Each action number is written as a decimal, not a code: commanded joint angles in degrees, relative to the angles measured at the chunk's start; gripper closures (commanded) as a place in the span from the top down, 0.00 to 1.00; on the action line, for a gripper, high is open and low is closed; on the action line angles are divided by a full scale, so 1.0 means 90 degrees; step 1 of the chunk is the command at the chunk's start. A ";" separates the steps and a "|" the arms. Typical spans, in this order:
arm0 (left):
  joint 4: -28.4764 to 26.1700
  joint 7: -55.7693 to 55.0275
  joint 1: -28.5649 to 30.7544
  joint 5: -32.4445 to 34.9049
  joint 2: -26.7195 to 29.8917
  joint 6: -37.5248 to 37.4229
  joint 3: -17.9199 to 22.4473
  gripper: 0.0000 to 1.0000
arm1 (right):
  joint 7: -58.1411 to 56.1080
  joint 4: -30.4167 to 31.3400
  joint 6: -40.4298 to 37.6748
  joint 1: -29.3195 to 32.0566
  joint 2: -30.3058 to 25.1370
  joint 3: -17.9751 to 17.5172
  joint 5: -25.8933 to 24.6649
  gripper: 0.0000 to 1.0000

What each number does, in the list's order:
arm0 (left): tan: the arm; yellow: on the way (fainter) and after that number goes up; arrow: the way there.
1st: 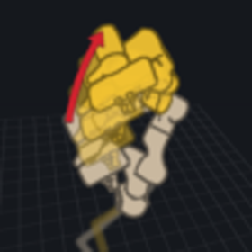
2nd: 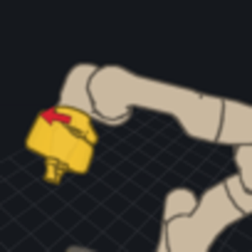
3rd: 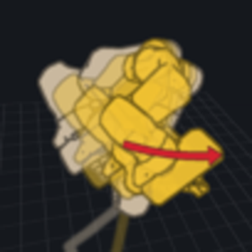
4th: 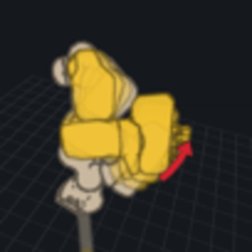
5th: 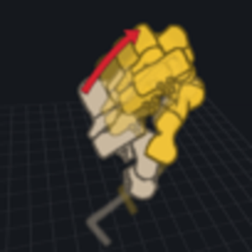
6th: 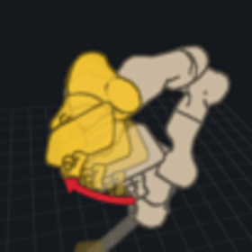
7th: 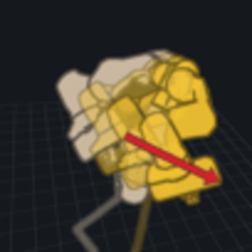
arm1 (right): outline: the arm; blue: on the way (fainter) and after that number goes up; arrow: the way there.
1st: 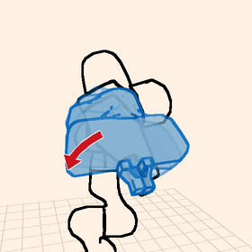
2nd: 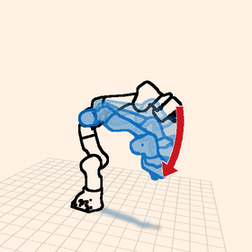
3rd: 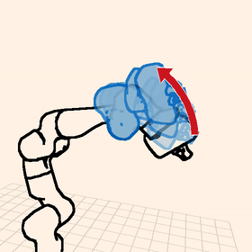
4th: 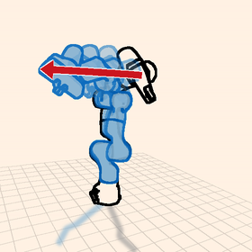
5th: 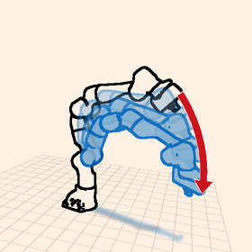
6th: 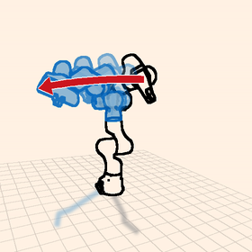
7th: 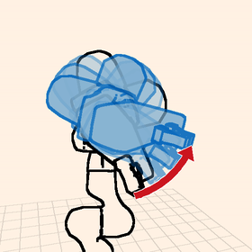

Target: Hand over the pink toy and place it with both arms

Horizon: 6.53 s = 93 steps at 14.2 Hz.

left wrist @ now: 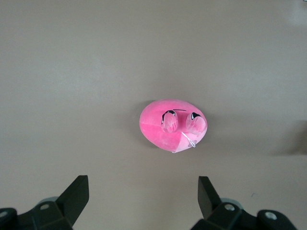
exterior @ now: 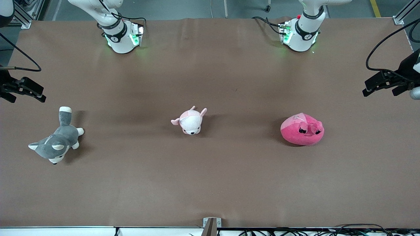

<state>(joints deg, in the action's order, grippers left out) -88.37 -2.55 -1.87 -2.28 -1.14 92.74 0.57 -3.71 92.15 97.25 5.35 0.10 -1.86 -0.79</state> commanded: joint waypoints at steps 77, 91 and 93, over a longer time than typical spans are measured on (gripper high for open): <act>0.0923 -0.6953 -0.3435 -0.0831 -0.2900 0.5076 -0.3110 0.00 | 0.0315 0.0356 -0.0170 -0.1669 0.0438 -0.0038 0.3584 0.78; 0.0923 -0.6934 -0.3425 -0.0802 -0.2900 0.5086 -0.3091 0.00 | 0.0354 0.0923 -0.0736 -0.2059 0.0087 -0.0038 0.3525 0.78; 0.0923 -0.6934 -0.3425 -0.0802 -0.2900 0.5086 -0.3091 0.00 | 0.0354 0.0923 -0.0640 -0.2166 0.0097 -0.0048 0.3525 0.78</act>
<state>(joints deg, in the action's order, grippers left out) -81.67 -64.93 -31.87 -10.38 -26.45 138.24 -27.76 -1.17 98.35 90.52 -12.81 2.87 -2.58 31.32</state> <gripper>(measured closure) 0.881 0.216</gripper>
